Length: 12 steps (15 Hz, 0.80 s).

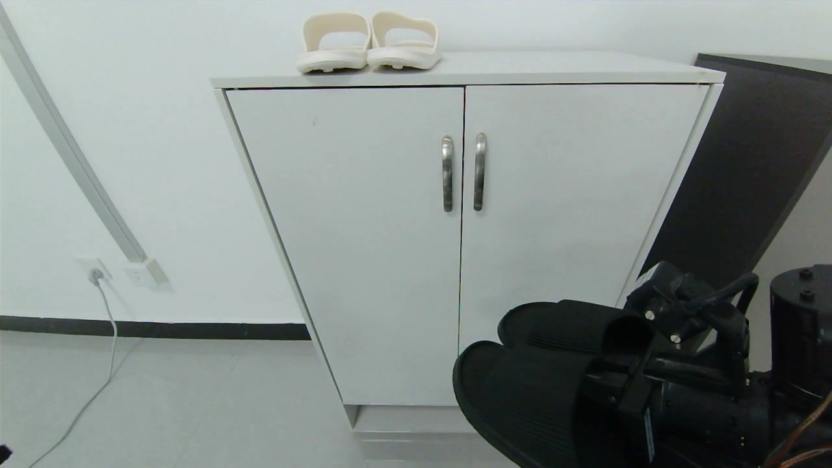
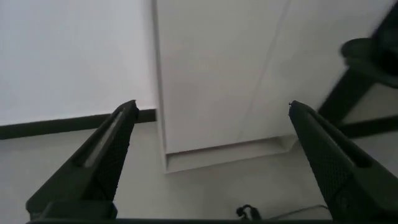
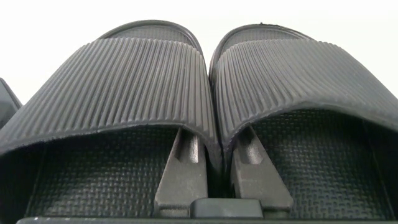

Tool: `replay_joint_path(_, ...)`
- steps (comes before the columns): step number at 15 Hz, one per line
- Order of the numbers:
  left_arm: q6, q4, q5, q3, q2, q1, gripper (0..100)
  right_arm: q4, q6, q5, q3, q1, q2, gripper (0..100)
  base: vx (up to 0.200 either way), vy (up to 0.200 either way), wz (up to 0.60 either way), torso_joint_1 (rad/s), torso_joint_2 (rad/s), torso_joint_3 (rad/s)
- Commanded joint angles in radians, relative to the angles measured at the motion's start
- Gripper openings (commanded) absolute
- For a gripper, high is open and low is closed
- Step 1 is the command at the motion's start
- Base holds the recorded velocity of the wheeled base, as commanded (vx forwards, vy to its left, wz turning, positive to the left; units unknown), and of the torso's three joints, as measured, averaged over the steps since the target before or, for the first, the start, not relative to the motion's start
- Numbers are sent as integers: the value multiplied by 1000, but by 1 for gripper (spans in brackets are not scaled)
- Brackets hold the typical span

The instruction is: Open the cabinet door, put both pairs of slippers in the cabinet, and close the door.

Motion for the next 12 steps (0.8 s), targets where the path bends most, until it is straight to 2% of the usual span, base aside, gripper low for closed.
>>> replay_joint_path(1,-18,-111,-179,-103,320,-2,100,-16,-2,0,7,3,-7,0,0,0,0,0,0,0)
replay_joint_path(2,-16,-173,-209,-122,388,-20,100,-32,-3,0,15,5,-10,0,0,0,0,0,0,0)
replay_joint_path(3,-19,-239,-209,-153,471,-76,100,-49,-3,0,18,3,-10,0,0,0,0,0,0,0)
replay_joint_path(4,-19,-274,-206,-167,506,-106,100,-56,-3,0,18,3,-7,0,0,0,0,0,0,0)
replay_joint_path(5,-18,-323,-179,-210,569,-191,100,-58,-3,0,18,3,-4,0,0,0,0,0,0,0)
replay_joint_path(6,-19,-325,-125,-261,615,-284,100,-58,-3,0,19,3,-6,0,0,0,0,0,0,0)
replay_joint_path(7,-19,-329,-47,-308,667,-365,100,-58,-3,0,19,3,-6,0,0,0,0,0,0,0)
replay_joint_path(8,-21,-338,9,-357,727,-431,100,-58,-3,-2,19,2,-6,0,0,0,0,0,0,0)
replay_joint_path(9,-21,-340,21,-377,750,-453,100,-58,-3,-2,19,2,-6,0,0,0,0,0,0,0)
replay_joint_path(10,-21,-342,32,-445,823,-502,100,-58,-3,-5,19,0,-4,0,0,0,0,0,0,0)
replay_joint_path(12,-23,-346,32,-527,894,-548,100,-58,-3,-5,18,0,-4,0,0,0,0,0,0,0)
